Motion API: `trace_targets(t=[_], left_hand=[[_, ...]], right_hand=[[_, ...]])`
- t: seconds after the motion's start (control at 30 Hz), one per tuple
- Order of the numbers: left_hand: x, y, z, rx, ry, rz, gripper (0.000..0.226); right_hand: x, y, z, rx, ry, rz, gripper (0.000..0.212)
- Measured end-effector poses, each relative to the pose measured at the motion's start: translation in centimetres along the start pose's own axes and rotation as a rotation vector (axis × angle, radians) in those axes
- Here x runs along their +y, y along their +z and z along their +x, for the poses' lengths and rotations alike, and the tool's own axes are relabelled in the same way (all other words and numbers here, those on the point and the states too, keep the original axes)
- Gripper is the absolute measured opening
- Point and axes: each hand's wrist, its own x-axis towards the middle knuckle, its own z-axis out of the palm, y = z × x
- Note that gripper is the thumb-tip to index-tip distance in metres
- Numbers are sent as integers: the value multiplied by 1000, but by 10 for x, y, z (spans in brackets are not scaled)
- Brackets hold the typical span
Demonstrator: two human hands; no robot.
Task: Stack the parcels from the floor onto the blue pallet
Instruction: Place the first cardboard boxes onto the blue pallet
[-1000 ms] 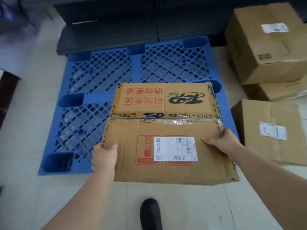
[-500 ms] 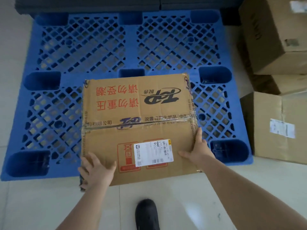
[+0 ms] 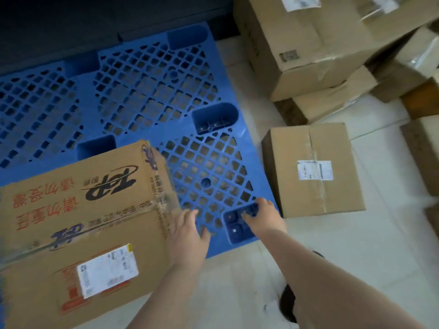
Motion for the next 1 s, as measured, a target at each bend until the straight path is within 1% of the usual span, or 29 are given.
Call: trace_targets(t=[0.07,0.17,0.27,0.33,0.4,0.5,0.53,0.6,0.67,0.73,0.83,1.0], left_hand=[[71,30,14,-60,-11,-31,50],[161,84,36,-195,-124,-158,51],[222,143,65,-310,-172,-165,54],[245,180,89,-344,-194,-164,57],[256,215,116,-331,-237,-194,62],[259,261,158,-258,-338,-299,76],[258,272,170,-229,-366,-328,81],[252,288,188,-189,-404,-394,85],[245,297,194,-159,-413,-457,84],[240,299,190,-167,-403,-504,88],[238,289,165,-230,-421,-550,96],[233,232,114,-181,-425,-599,90]], right_hand=[[46,-48,29,23,44,36,56],[114,-111,75,71,119,17,64],[179,-148,124,102,199,1,67],[213,-158,159,125,261,8,73],[239,-156,197,153,296,32,82],[265,-146,256,235,362,32,99],[271,-143,274,265,402,67,103],[283,-141,301,312,465,246,107],[294,-138,315,351,470,421,103],[304,-138,315,411,440,493,94],[307,-147,294,488,390,468,86],[278,-178,233,558,334,426,93]])
